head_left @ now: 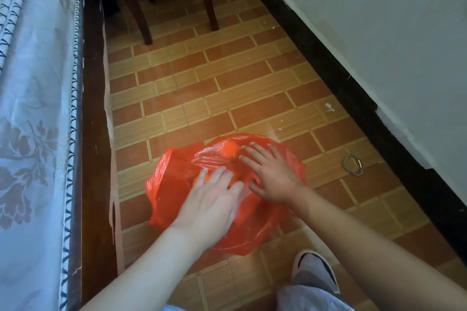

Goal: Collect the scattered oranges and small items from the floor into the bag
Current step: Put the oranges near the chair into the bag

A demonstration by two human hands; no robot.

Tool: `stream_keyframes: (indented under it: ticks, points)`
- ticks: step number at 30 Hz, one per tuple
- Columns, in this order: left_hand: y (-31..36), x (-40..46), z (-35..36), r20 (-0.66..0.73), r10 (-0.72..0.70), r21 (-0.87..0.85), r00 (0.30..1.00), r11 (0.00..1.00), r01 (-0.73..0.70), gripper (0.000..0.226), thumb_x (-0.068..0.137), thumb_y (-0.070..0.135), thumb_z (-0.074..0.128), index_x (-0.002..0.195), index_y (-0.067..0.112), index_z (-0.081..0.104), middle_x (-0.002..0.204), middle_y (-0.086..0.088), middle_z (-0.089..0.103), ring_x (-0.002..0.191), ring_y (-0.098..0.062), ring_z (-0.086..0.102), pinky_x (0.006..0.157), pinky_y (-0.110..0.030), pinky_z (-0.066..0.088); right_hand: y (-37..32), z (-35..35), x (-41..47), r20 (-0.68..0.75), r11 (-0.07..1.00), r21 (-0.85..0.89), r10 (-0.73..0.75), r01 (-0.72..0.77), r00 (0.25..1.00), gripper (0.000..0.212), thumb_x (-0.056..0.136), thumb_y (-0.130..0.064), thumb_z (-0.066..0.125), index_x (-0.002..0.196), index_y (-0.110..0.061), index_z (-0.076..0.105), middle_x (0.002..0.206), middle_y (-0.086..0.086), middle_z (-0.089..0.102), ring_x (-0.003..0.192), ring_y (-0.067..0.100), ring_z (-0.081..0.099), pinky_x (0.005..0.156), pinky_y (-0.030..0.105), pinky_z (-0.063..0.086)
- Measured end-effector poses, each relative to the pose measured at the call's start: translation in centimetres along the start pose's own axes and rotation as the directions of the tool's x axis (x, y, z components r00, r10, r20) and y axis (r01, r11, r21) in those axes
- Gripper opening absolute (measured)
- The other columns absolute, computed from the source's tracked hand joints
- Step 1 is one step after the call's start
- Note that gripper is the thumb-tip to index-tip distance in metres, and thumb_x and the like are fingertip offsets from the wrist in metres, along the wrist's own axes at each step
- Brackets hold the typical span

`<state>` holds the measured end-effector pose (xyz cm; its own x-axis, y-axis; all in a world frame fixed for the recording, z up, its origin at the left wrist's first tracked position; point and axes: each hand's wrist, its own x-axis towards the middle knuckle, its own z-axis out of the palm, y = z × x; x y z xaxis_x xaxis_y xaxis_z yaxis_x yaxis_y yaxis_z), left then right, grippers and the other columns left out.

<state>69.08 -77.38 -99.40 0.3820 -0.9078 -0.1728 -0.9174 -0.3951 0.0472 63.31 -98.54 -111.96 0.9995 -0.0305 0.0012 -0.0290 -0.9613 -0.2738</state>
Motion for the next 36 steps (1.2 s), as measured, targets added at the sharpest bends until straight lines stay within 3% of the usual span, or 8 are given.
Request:
stream_keyframes:
  ticks: [2, 4, 8, 12, 18, 26, 31, 36]
  points:
    - [-1.5, 0.8, -1.3, -0.125, -0.013, 0.090, 0.992, 0.996, 0.025, 0.053, 0.078, 0.022, 0.077, 0.129, 0.020, 0.066, 0.136, -0.010, 0.062, 0.140, -0.033, 0.048, 0.118, -0.058, 0.035, -0.9, 0.2, 0.3, -0.049, 0.989, -0.038, -0.145, 0.144, 0.988, 0.067, 0.088, -0.044, 0.050, 0.151, -0.022, 0.047, 0.165, 0.006, 0.034, 0.155, 0.030, 0.023, 0.123, 0.059, 0.019]
    - [-3.6, 1.6, -3.1, -0.151, -0.085, 0.186, 0.985, 0.976, 0.113, 0.058, 0.080, 0.018, 0.075, 0.136, 0.019, 0.063, 0.145, -0.013, 0.055, 0.147, -0.035, 0.038, 0.120, -0.063, 0.027, -2.0, 1.1, 0.6, 0.025, 0.945, -0.088, -0.313, 0.314, 0.950, 0.066, 0.091, -0.045, 0.050, 0.152, -0.022, 0.047, 0.167, 0.009, 0.031, 0.156, 0.033, 0.021, 0.124, 0.062, 0.015]
    - [-8.0, 1.7, -4.3, 0.034, -0.255, 0.400, 0.966, 0.889, 0.221, 0.079, 0.086, 0.048, 0.072, 0.155, 0.026, 0.041, 0.163, -0.012, 0.032, 0.156, -0.038, 0.013, 0.120, -0.069, 0.014, -2.8, 3.2, 2.2, 0.244, 0.844, -0.229, -0.432, 0.484, 0.868, 0.069, 0.100, -0.048, 0.042, 0.163, -0.023, 0.027, 0.173, 0.007, 0.007, 0.159, 0.036, -0.002, 0.124, 0.065, 0.002]
    - [-10.5, 0.1, -2.9, 0.166, -0.307, 0.483, 0.937, 0.854, 0.193, 0.093, 0.087, 0.068, 0.061, 0.163, 0.029, 0.023, 0.170, -0.010, 0.020, 0.158, -0.039, 0.004, 0.120, -0.070, 0.011, -1.1, 2.8, 5.0, 0.407, 0.821, -0.364, -0.286, 0.441, 0.867, 0.070, 0.105, -0.044, 0.037, 0.166, -0.023, 0.009, 0.174, 0.004, 0.001, 0.158, 0.034, -0.015, 0.123, 0.066, -0.002]
    - [-10.8, -1.6, -0.6, 0.248, -0.334, 0.447, 0.909, 0.872, 0.198, 0.101, 0.085, 0.079, 0.053, 0.165, 0.031, 0.015, 0.172, -0.008, 0.014, 0.159, -0.037, 0.005, 0.122, -0.068, 0.011, 2.1, 1.2, 7.7, 0.293, 0.864, -0.346, -0.271, 0.366, 0.917, 0.077, 0.099, -0.049, 0.040, 0.165, -0.019, 0.014, 0.172, 0.006, 0.018, 0.160, 0.032, -0.003, 0.125, 0.062, 0.004]
    - [-11.4, -2.5, 1.9, 0.291, -0.471, 0.404, 0.833, 0.850, 0.339, 0.124, 0.071, 0.094, 0.050, 0.165, 0.031, -0.003, 0.173, -0.007, 0.002, 0.158, -0.037, 0.005, 0.122, -0.065, 0.019, 6.0, 2.8, 6.5, 0.326, 0.978, -0.198, 0.005, 0.063, 0.945, 0.100, 0.087, -0.070, 0.046, 0.164, -0.016, 0.010, 0.171, 0.007, 0.018, 0.160, 0.027, 0.002, 0.126, 0.057, 0.009]
    - [-10.5, -2.1, 3.3, 0.367, -0.466, 0.336, 0.805, 0.873, 0.352, 0.124, 0.073, 0.091, 0.054, 0.165, 0.031, -0.005, 0.173, -0.005, 0.003, 0.158, -0.034, 0.008, 0.122, -0.064, 0.021, 7.0, 4.0, 5.9, 0.376, 0.993, -0.095, 0.097, -0.066, 0.921, 0.110, 0.075, -0.084, 0.022, 0.166, -0.023, 0.004, 0.173, 0.002, 0.011, 0.159, 0.026, 0.009, 0.127, 0.055, 0.009]
    - [-9.8, -1.8, 3.3, 0.394, -0.452, 0.285, 0.800, 0.888, 0.361, 0.116, 0.079, 0.084, 0.058, 0.165, 0.030, 0.001, 0.173, -0.007, 0.007, 0.158, -0.034, 0.009, 0.123, -0.060, 0.022, 6.9, 3.9, 5.5, 0.288, 0.993, 0.023, 0.106, -0.118, 0.952, 0.090, 0.083, -0.075, 0.033, 0.161, -0.031, 0.023, 0.168, 0.001, 0.028, 0.156, 0.025, 0.020, 0.124, 0.054, 0.019]
